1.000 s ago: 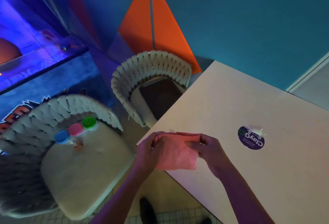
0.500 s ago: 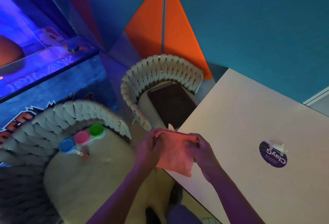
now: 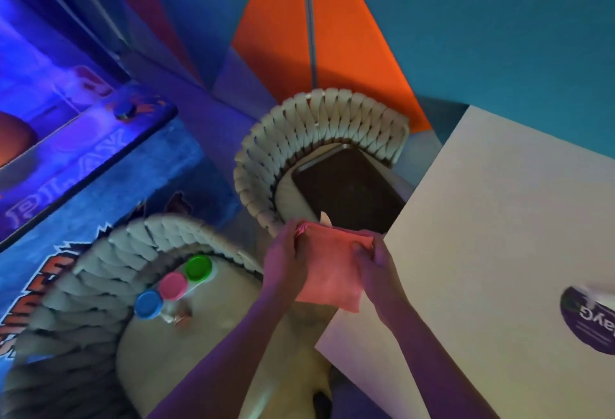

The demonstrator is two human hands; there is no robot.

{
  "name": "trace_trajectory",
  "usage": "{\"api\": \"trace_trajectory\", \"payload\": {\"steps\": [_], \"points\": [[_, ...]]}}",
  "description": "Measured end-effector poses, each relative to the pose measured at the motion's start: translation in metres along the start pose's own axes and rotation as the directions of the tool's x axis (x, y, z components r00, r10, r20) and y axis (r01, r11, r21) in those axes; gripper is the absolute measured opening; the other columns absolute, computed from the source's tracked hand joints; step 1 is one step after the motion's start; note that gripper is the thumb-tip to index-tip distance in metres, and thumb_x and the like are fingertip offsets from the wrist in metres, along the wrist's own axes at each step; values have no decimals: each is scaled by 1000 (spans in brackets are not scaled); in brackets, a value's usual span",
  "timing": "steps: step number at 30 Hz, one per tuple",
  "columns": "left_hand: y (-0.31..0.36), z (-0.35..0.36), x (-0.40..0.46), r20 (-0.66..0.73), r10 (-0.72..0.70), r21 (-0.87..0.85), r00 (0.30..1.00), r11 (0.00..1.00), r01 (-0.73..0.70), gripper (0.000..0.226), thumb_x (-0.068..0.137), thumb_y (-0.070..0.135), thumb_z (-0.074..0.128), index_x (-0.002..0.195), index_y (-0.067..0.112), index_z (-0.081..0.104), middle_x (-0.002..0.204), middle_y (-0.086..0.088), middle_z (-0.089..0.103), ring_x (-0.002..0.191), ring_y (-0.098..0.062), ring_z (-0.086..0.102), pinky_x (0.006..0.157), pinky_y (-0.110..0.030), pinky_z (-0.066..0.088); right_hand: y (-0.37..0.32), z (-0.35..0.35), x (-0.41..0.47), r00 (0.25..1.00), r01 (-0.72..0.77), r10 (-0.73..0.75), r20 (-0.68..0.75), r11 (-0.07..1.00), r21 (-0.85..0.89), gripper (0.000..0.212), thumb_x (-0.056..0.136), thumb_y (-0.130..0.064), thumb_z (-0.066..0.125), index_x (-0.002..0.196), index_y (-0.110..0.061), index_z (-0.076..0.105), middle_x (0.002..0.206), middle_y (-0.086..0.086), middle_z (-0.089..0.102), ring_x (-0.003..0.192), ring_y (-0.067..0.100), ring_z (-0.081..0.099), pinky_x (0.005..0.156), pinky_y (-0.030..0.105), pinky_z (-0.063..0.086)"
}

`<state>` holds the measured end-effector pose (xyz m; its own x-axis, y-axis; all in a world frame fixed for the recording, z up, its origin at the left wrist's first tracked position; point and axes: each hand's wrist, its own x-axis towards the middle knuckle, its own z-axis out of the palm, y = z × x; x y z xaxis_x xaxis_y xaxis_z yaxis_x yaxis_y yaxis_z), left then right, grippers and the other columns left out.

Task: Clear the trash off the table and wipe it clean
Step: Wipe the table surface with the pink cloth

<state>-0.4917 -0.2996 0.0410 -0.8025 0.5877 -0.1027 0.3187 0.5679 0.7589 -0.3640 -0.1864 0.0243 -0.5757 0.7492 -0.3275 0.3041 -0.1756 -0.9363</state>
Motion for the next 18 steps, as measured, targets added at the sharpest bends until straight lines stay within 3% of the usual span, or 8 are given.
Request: {"api": "trace_trajectory", "payload": {"steps": [3,7,12,18], "points": [[4,18,29,24,-15,44,1000,999,14,21,103,18,48,118,27,59,95,13,63,87,-9,61,72,-26,42,4,-1,29,997,-42,41,-59,999,-25,14,103,-18,48,115,-26,52,107,-1,60,98,16,58,75,27,48],[3,47,76,49,-23,88,999,996,19,21,105,27,46,121,32,59,101,8,72,94,-13,69,82,-31,55,11,-5,70,992,-46,28,-122,988,-150,14,105,-25,44,118,-26,50,106,-4,60,98,17,60,74,28,46],[4,67,127,60,-22,106,998,994,15,24,106,32,44,125,28,58,111,2,73,104,-18,67,79,-25,45,7,-5,118,987,-49,5,-160,961,-271,21,107,-31,39,122,-24,52,96,-14,58,89,13,58,75,31,46],[-3,94,188,26,57,125,998,990,-59,26,105,39,43,125,29,56,106,0,73,98,-25,70,82,-43,56,10,-6,187,958,-84,-23,-286,931,-356,21,103,-28,48,115,-15,60,99,1,69,88,21,62,73,30,43]]}}
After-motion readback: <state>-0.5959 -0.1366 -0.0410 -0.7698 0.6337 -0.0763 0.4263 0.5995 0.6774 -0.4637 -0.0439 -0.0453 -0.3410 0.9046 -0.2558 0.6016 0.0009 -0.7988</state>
